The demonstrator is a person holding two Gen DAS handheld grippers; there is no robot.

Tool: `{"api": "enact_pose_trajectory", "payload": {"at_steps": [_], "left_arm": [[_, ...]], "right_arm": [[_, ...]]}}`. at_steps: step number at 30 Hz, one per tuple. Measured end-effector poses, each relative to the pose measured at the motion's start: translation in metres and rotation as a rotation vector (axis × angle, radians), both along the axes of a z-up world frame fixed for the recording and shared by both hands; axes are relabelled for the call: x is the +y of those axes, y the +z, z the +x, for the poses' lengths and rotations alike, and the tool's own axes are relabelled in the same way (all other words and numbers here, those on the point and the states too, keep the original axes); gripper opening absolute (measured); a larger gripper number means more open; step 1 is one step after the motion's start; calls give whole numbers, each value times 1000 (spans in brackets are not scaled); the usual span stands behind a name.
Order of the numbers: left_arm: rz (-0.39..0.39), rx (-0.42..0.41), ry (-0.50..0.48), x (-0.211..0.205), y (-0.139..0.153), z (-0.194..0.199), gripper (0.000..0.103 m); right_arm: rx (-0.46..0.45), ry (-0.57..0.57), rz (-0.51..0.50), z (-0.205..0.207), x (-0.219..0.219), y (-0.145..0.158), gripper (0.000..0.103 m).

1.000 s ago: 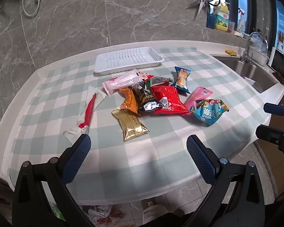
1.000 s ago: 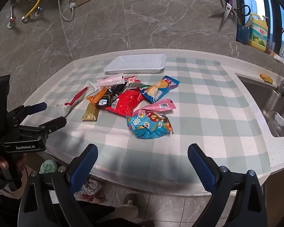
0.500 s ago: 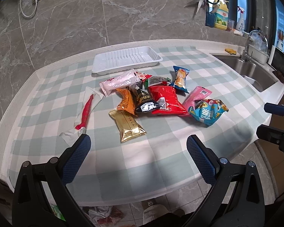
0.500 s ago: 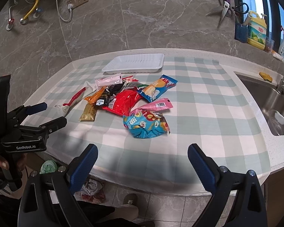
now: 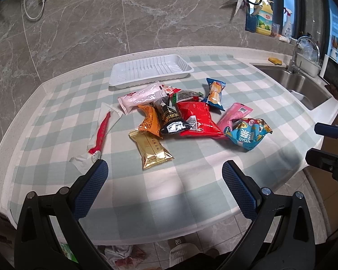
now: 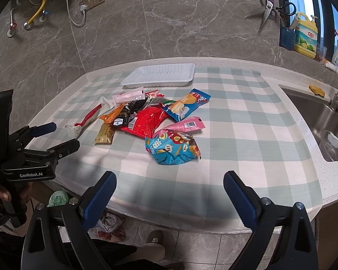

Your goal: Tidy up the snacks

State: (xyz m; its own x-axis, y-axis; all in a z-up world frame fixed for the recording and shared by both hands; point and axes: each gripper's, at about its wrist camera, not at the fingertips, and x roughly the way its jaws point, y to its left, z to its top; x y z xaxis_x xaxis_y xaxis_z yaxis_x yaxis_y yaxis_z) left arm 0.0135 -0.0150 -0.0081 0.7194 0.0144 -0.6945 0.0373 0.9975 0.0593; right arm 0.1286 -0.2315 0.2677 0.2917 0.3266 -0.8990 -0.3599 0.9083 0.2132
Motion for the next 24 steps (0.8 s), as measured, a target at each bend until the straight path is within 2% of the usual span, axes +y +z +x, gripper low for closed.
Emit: {"api": "enact_pose_trajectory", "payload": {"at_steps": [24], "left_arm": [[-3,1,0,0,-1,2,103]], "right_arm": [[3,-2,2,1,0,-1,98]]}}
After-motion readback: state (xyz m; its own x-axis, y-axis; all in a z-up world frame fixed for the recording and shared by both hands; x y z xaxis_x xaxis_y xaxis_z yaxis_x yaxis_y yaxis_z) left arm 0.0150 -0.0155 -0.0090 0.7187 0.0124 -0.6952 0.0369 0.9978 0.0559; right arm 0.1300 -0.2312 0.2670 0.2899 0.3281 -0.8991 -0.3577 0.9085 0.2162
